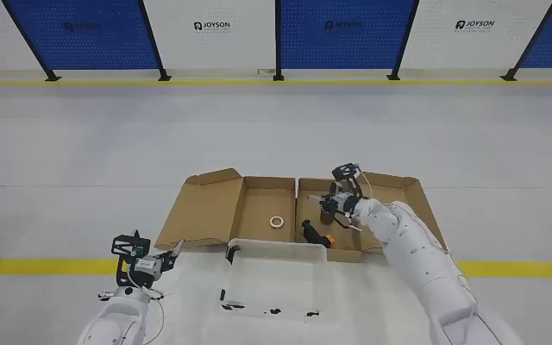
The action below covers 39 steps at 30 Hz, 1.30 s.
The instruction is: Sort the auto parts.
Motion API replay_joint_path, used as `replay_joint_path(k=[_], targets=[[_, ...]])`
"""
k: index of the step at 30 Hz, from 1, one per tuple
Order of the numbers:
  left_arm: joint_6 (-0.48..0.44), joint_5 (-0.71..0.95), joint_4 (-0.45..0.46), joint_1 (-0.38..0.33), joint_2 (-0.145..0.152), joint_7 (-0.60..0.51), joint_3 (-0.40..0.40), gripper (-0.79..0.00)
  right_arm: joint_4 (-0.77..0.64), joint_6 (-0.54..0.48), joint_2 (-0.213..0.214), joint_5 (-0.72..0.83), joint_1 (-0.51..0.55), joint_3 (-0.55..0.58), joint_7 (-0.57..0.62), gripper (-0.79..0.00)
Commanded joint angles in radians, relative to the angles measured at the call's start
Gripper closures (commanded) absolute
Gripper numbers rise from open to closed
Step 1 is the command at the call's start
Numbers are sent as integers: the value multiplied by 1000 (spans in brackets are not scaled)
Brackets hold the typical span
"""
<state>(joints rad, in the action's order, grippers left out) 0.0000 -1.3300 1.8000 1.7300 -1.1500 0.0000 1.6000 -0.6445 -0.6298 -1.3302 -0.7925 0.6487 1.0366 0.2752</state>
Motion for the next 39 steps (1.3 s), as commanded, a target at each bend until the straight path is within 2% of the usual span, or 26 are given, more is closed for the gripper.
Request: replay_joint_path(k=[1,6,9,15,19,39], targets=[[0,0,0,0,0,0,0,-785,-98,-59,25,-29,59,34,-48,-785],[0,0,0,0,0,0,0,-785,-408,-155,90,-148,259,150,-140,-785],[0,0,0,0,0,0,0,-785,-571,-179,120,-219,379,225,-187,-785],[0,0,0,0,0,0,0,-785,-742,-226,157,-303,546,344,-263,-785],[0,0,0,0,0,0,0,-785,-765,-324,178,-307,618,421,-306,-785],[0,0,0,0,0,0,0,-784,-765,-323,178,-307,618,421,-306,-785]])
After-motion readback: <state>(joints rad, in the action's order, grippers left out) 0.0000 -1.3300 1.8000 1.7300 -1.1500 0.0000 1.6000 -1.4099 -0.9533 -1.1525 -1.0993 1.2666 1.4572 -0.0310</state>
